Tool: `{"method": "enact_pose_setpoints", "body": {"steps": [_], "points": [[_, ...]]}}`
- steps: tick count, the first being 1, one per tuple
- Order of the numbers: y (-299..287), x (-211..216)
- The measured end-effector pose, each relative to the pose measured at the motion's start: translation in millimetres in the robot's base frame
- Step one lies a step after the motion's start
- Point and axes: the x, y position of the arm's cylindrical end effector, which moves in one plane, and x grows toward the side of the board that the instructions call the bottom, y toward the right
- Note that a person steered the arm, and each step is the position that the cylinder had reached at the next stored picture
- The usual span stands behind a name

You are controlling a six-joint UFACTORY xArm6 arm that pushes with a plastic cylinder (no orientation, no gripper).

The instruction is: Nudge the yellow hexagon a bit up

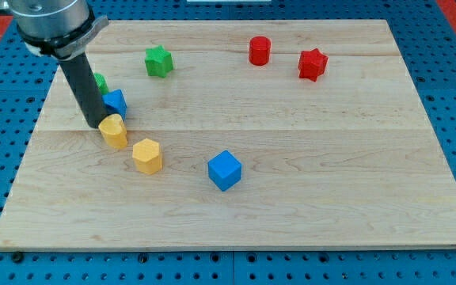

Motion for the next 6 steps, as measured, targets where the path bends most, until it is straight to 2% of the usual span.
{"method": "enact_pose_setpoints", "body": {"steps": [1, 2, 4, 6], "points": [[-8, 32], [29, 37], [59, 91], [144, 80]]}}
